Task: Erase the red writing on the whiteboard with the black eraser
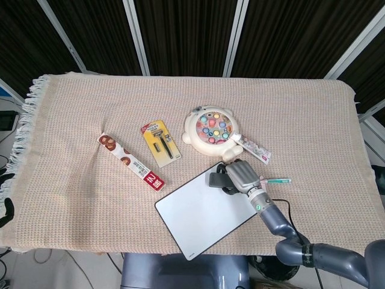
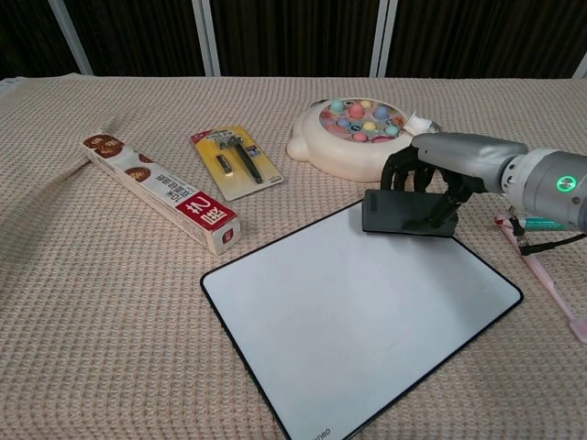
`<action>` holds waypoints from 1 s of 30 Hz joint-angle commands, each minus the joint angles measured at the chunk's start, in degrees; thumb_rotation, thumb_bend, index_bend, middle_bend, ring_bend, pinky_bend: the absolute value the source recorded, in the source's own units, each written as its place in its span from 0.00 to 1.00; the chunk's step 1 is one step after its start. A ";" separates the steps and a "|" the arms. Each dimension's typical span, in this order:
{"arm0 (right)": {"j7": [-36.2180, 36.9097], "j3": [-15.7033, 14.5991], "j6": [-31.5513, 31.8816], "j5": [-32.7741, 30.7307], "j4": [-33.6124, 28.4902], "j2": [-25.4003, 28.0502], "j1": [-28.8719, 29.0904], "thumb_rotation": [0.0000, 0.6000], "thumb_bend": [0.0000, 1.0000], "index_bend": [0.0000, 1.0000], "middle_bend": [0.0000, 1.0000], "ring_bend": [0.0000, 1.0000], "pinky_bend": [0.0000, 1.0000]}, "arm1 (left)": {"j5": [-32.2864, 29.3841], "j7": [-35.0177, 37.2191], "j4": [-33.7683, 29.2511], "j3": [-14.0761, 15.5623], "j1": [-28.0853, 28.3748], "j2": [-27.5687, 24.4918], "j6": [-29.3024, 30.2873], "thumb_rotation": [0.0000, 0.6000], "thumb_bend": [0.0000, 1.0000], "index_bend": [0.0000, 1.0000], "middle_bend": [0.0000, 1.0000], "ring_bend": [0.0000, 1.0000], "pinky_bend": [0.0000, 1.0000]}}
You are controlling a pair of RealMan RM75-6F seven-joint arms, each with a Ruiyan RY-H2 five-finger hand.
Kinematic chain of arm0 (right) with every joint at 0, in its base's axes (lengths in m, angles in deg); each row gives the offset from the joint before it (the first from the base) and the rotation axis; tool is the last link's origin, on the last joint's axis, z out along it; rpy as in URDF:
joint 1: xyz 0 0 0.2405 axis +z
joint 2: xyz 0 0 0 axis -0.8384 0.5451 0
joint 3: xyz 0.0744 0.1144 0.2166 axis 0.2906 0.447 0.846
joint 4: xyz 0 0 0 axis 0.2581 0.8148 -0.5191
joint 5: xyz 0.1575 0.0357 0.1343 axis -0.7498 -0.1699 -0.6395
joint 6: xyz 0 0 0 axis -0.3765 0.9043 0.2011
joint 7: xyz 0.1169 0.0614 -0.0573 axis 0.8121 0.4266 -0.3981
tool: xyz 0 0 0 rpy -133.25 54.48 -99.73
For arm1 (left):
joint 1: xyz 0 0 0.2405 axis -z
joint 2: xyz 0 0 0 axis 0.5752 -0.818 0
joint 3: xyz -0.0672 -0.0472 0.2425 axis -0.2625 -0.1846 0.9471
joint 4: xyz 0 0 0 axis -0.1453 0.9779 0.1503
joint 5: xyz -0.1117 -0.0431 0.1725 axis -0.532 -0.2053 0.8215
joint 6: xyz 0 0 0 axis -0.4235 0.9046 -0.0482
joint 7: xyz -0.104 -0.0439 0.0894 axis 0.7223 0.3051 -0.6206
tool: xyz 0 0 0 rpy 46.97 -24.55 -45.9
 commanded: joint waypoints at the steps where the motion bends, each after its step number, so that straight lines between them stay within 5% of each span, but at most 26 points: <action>1: -1.03 1.24 -0.95 -1.92 2.66 -1.52 1.43 1.00 0.45 0.51 0.51 0.48 0.32 | -0.03 0.07 0.00 0.00 0.01 -0.04 -0.03 1.00 0.63 0.19 0.08 0.02 0.06; 10: -1.82 -0.20 -2.52 -3.46 4.43 -2.43 1.68 1.00 0.45 0.51 0.51 0.48 0.32 | -0.12 0.13 0.01 -0.06 0.07 -0.09 -0.15 1.00 0.63 0.19 0.08 0.02 0.06; 30: -0.54 -8.82 3.55 3.25 -6.21 3.14 -5.38 1.00 0.45 0.51 0.51 0.48 0.32 | 0.16 -0.21 -0.06 0.10 0.00 0.02 0.01 1.00 0.63 0.19 0.08 0.02 0.06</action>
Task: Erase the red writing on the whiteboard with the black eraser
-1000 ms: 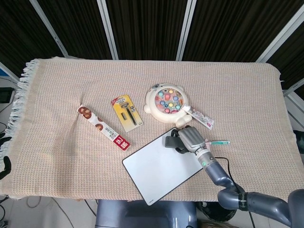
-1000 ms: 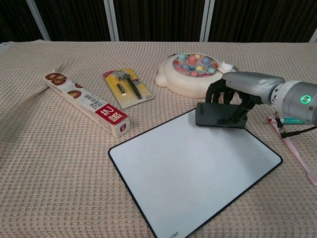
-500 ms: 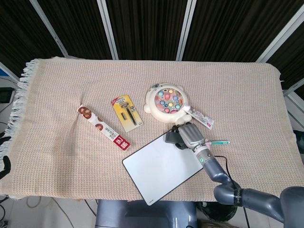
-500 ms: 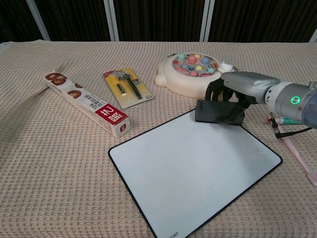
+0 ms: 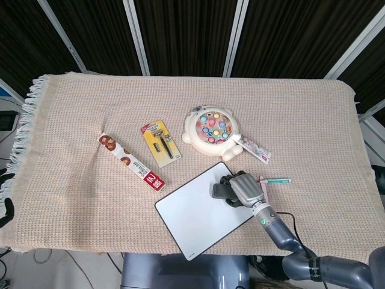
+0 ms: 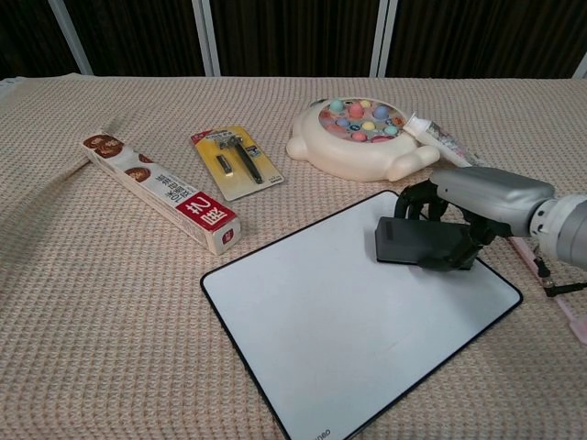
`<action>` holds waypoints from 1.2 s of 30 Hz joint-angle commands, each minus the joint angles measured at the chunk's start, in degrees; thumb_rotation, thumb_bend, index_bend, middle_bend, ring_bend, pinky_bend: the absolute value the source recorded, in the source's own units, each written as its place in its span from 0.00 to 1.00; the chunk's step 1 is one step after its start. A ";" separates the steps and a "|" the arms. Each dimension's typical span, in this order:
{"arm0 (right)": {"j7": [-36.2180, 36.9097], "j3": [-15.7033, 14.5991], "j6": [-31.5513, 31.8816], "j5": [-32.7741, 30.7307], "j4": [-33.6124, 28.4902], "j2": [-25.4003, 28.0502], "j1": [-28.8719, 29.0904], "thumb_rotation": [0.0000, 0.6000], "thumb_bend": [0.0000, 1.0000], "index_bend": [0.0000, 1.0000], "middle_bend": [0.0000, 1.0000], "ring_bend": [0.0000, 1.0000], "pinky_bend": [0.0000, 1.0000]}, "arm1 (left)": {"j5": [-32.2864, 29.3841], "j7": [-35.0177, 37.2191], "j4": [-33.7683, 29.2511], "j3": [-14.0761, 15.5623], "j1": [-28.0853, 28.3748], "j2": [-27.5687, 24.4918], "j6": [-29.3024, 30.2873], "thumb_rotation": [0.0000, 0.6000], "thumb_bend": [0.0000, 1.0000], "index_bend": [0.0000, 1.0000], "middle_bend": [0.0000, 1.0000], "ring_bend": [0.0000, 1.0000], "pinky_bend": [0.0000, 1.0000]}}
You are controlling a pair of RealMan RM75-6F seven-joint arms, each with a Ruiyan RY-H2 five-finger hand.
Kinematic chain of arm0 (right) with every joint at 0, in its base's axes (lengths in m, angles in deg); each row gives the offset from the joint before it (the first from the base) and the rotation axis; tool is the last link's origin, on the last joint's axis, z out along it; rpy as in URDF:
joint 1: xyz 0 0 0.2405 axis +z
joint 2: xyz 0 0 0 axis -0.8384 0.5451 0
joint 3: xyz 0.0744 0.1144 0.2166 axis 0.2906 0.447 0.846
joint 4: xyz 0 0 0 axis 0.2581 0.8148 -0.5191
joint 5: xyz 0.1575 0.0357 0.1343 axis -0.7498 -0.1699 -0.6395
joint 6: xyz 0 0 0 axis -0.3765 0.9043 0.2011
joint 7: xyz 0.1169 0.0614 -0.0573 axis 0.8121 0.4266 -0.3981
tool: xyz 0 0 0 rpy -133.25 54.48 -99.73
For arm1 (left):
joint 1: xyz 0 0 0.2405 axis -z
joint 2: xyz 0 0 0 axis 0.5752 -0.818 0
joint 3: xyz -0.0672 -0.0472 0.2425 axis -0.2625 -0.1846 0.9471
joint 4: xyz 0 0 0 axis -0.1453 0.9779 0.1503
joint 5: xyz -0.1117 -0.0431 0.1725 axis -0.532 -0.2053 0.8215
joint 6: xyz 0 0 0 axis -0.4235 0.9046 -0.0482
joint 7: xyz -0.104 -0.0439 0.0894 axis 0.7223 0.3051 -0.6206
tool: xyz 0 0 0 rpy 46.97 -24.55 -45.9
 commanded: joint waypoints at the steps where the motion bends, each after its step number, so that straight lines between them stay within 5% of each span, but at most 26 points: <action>1: 0.57 -1.07 1.25 1.40 -1.78 1.47 -1.19 1.00 0.45 0.51 0.51 0.48 0.32 | 0.11 -0.12 0.00 0.05 0.00 0.05 0.02 1.00 0.63 0.19 0.08 0.02 0.06; 24: -0.24 5.83 -2.86 -5.06 7.88 -3.44 3.45 1.00 0.45 0.51 0.51 0.49 0.32 | 0.05 0.12 0.18 -0.09 -0.05 -0.06 0.22 1.00 0.63 0.19 0.08 0.02 0.06; 36: 2.15 5.90 -0.65 -3.66 4.36 2.23 1.41 1.00 0.45 0.51 0.51 0.49 0.32 | 0.03 -0.36 0.13 -0.02 0.04 0.14 0.03 1.00 0.63 0.19 0.08 0.02 0.06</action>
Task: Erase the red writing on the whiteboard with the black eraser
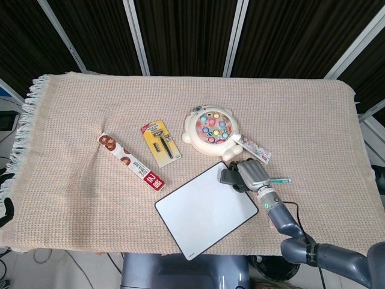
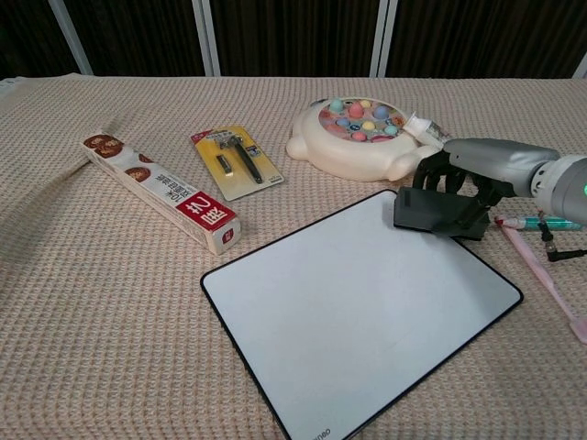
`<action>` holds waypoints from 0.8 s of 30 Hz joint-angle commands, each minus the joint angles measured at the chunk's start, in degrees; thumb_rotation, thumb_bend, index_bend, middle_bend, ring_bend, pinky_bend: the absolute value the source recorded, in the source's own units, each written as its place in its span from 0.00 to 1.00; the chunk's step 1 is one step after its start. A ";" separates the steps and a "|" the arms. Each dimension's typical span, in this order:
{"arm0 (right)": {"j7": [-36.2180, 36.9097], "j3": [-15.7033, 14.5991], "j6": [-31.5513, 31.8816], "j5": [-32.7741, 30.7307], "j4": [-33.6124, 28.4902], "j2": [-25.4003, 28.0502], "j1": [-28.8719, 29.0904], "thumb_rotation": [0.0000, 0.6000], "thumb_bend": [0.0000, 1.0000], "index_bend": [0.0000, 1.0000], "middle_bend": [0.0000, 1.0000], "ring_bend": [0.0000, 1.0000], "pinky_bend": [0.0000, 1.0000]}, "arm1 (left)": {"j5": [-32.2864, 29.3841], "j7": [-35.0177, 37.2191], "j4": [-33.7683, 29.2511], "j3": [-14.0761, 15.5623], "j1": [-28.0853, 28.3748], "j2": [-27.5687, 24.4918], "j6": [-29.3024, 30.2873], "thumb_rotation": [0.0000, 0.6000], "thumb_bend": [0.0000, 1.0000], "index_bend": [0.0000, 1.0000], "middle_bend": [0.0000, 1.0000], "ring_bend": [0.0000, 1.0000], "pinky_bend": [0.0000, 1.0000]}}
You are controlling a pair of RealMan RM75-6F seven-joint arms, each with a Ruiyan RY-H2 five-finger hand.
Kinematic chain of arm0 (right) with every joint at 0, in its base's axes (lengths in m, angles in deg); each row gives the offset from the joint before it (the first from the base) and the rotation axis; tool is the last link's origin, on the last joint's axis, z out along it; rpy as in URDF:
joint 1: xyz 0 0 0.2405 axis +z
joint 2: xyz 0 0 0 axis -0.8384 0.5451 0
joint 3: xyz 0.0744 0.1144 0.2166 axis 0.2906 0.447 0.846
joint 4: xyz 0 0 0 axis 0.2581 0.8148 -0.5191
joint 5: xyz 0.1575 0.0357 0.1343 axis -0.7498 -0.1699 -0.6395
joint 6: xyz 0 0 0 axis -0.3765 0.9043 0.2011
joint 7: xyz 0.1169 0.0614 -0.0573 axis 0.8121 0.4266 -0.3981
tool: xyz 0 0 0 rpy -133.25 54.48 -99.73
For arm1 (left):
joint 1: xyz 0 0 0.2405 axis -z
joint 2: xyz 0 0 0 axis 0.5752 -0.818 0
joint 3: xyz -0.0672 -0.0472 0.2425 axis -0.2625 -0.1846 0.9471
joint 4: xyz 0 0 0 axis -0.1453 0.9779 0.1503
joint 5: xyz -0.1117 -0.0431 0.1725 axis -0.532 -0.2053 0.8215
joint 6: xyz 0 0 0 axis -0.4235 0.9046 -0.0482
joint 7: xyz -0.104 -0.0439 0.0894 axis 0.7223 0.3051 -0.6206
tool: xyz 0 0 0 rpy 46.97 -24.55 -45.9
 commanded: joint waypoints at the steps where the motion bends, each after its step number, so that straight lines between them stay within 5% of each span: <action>1: 1.34 -0.52 1.54 1.46 -2.80 3.08 -1.51 1.00 0.45 0.51 0.51 0.49 0.32 | 0.05 -0.13 -0.03 0.04 0.00 0.05 -0.01 1.00 0.63 0.19 0.08 0.02 0.06; 12: 9.05 -4.47 4.80 10.07 -9.05 15.58 -6.83 1.00 0.45 0.51 0.51 0.48 0.31 | 0.43 -0.65 -0.36 0.19 -0.04 0.28 0.19 1.00 0.63 0.19 0.08 0.02 0.06; 24: 15.14 -10.28 9.48 20.79 -0.48 16.58 -10.88 1.00 0.45 0.51 0.49 0.45 0.29 | 0.41 -1.40 -0.57 0.22 0.00 0.63 0.22 1.00 0.63 0.19 0.08 0.02 0.07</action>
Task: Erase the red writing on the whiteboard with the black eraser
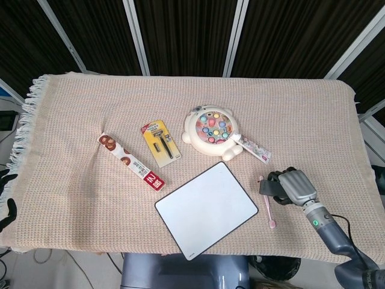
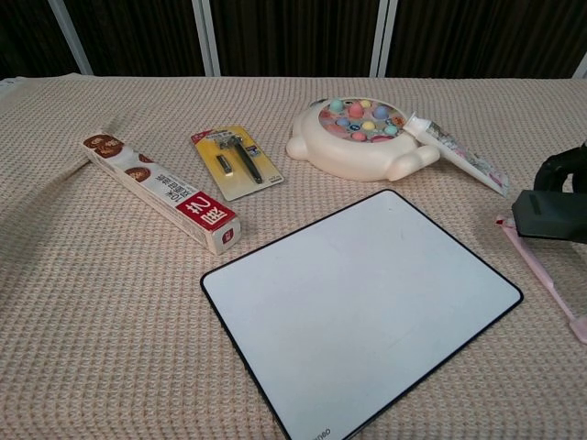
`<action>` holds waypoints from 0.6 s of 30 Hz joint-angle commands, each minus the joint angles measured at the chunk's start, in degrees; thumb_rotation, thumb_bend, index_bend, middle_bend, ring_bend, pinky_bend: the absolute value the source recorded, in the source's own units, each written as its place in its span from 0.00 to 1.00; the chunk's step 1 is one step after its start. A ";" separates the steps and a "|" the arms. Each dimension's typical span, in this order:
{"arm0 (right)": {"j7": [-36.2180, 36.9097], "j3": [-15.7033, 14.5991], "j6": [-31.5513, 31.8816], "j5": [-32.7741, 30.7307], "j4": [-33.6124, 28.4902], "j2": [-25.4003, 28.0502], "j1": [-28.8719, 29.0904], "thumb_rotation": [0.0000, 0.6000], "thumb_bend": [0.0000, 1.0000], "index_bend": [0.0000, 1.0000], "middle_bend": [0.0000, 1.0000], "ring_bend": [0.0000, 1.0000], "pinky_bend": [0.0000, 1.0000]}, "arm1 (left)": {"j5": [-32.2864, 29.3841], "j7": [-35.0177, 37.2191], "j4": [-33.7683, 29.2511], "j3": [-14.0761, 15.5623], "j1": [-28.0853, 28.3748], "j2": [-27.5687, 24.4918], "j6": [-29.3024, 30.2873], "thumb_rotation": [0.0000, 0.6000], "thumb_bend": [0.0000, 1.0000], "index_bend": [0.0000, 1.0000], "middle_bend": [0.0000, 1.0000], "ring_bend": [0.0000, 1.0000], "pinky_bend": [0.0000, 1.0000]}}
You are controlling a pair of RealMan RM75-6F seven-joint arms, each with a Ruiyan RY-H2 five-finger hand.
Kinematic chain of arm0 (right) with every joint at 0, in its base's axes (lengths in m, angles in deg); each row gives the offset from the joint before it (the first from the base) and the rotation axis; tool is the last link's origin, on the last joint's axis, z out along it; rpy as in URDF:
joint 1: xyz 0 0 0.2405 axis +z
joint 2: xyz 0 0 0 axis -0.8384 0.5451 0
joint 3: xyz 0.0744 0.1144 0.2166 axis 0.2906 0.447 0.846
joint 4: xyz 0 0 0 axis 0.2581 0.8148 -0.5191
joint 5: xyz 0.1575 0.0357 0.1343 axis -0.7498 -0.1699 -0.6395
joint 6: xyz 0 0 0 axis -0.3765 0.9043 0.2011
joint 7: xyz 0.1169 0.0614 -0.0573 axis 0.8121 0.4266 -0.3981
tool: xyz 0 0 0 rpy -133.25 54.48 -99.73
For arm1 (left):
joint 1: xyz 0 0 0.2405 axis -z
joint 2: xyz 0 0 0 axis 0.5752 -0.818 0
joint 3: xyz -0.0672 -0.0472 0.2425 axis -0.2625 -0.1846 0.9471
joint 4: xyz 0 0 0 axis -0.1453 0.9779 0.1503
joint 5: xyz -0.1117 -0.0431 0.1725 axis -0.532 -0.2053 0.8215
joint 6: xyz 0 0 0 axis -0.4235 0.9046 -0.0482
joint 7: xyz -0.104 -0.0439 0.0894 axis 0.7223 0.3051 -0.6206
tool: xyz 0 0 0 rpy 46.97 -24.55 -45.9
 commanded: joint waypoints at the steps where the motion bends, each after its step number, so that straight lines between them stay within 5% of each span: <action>1: 2.87 -1.50 2.28 3.36 4.21 -0.76 -1.20 1.00 0.45 0.51 0.49 0.45 0.29 | -0.02 -0.12 0.00 0.00 0.00 0.05 0.02 1.00 0.63 0.19 0.08 0.02 0.07; 18: 14.21 -5.46 3.35 11.29 15.77 -3.56 -1.37 1.00 0.43 0.50 0.47 0.42 0.27 | 0.06 0.01 0.05 -0.06 -0.12 0.01 0.33 1.00 0.63 0.19 0.08 0.02 0.07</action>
